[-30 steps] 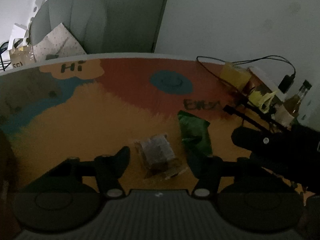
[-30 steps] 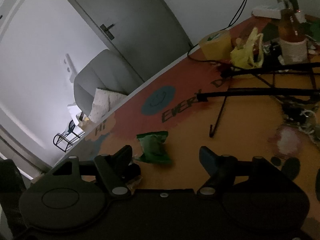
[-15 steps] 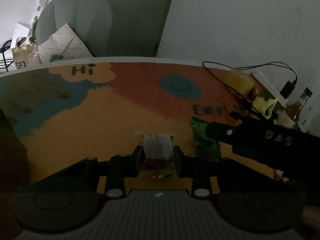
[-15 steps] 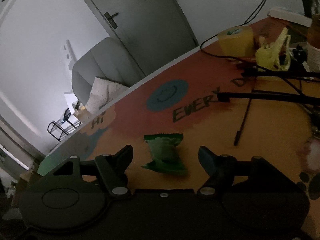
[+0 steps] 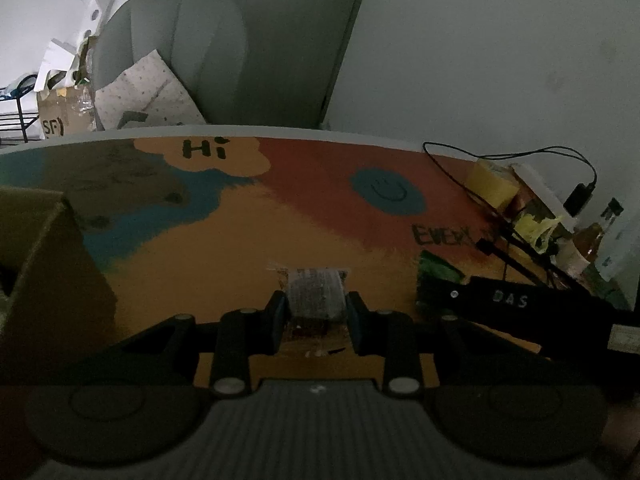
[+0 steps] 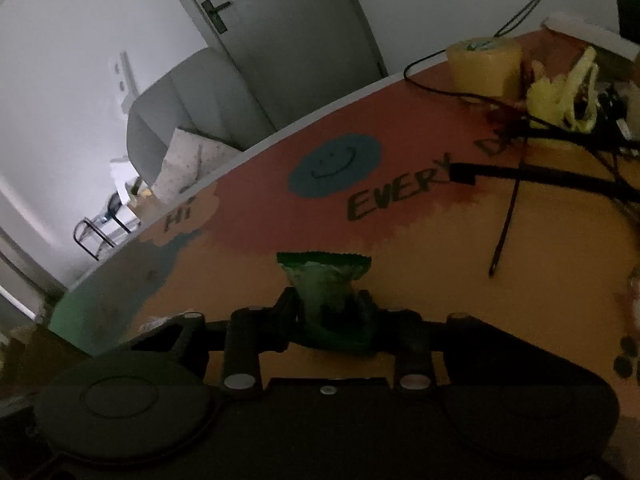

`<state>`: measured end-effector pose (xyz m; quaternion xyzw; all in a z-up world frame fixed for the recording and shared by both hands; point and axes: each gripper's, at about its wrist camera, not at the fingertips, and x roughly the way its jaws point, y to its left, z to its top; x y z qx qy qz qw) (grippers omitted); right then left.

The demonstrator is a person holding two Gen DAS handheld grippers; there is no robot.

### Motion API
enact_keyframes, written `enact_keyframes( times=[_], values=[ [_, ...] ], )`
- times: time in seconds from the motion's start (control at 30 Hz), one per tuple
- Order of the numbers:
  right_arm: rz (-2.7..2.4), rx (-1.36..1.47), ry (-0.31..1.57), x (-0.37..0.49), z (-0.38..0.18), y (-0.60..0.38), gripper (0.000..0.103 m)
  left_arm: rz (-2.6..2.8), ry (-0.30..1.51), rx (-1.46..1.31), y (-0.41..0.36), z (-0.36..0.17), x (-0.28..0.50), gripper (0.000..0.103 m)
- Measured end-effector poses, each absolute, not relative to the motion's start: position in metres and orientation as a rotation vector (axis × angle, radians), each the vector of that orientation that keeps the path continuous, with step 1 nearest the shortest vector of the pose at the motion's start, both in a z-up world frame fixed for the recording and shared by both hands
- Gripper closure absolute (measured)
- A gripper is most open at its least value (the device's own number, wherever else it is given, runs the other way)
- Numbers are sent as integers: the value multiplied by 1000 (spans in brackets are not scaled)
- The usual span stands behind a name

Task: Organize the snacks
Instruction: 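Grasp the clear packet with left gripper while right gripper grasps green packet, then carry both packets over the cardboard box and open both grippers inside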

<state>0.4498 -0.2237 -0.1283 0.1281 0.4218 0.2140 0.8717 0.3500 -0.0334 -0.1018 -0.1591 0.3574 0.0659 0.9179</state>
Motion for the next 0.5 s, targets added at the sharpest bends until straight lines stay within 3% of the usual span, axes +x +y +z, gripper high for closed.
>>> enact_keyframes(
  times=[0.5],
  values=[
    [439,310,797,378,-97,-230,77,81,681,-324,-27,-71,296,72]
  ],
)
